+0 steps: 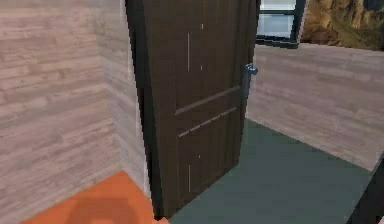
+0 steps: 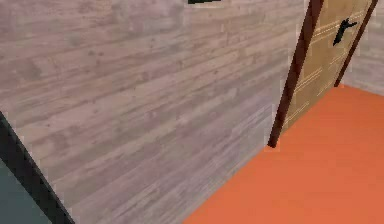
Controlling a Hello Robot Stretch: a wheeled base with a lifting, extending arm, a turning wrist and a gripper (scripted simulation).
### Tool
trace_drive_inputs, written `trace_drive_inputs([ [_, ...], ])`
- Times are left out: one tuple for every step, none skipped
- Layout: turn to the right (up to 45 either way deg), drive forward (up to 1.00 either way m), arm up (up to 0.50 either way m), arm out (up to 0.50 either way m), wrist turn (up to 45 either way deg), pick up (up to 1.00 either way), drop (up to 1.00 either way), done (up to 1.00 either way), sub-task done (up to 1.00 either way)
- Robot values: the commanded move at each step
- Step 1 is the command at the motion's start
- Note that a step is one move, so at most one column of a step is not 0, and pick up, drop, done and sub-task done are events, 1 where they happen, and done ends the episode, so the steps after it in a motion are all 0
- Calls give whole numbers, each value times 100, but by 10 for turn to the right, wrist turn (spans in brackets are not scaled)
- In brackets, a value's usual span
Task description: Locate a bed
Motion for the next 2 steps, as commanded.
trace_drive_inputs([
  [30,0,0,0,0,0,0,0,0],
  [-270,0,0,0,0,0,0,0,0],
])
